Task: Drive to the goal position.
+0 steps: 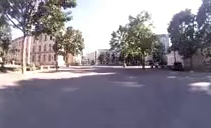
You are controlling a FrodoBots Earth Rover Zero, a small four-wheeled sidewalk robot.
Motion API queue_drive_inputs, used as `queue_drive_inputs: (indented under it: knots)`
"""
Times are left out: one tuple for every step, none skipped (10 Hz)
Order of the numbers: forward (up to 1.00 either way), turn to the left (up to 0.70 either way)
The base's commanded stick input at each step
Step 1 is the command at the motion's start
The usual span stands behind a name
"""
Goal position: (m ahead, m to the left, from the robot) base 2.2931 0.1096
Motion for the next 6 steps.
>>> queue_drive_inputs:
  knots:
    - [0.70,0.00]
    - [0.70,0.00]
    - [0.70,0.00]
    - [0.70,0.00]
    - [0.70,0.00]
    - [0.70,0.00]
